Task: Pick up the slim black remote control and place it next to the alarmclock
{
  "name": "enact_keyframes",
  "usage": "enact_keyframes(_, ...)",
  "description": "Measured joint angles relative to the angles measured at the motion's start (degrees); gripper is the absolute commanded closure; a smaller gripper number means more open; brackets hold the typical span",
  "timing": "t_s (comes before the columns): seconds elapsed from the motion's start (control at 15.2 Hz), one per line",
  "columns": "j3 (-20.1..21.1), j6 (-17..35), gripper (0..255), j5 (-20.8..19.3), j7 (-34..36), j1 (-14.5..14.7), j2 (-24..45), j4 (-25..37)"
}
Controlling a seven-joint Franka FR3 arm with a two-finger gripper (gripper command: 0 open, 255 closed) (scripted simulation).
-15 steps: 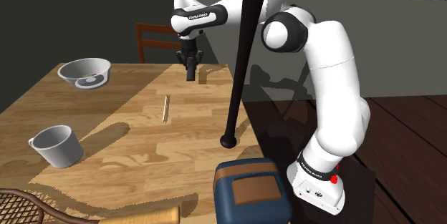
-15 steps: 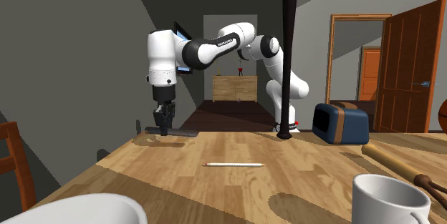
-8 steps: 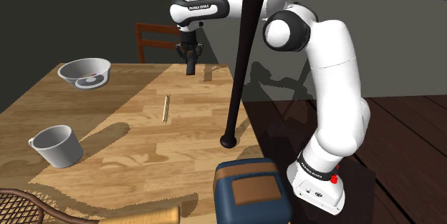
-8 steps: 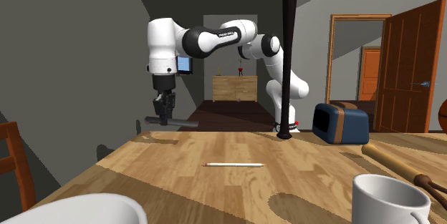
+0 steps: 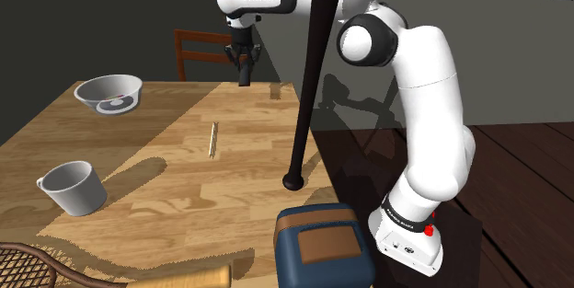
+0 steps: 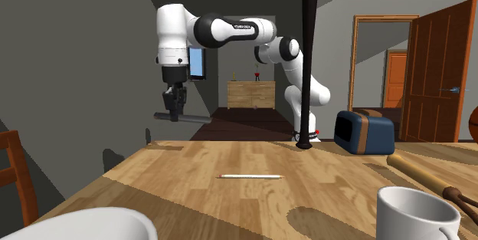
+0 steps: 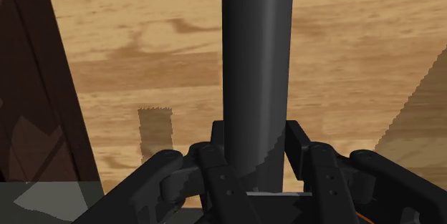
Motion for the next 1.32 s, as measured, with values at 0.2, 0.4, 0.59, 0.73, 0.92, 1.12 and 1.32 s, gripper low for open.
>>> enact_keyframes(0.2, 0.01, -2.55, 255, 0.01, -0.09, 0.12, 0.38, 2.94)
enact_keyframes(0.4, -0.01, -5.18, 255, 0.02, -0.27, 0.17, 0.9, 6.08)
enact_keyframes(0.59, -0.06, -7.89, 255, 0.02, -0.55, 0.16, 1.6, 9.49)
enact_keyframes(0.73, -0.07, -10.16, 255, -0.01, -0.59, 0.33, 2.59, 12.78)
enact_keyframes(0.92, -0.13, -14.02, 255, -0.04, -0.84, 0.48, 4.84, 18.9)
enact_keyframes(1.12, -0.1, -15.97, 255, -0.05, -0.8, 0.59, 4.42, 20.1)
enact_keyframes(1.32, 0.42, -10.13, 255, 0.09, 0.95, 1.29, -6.29, 3.69)
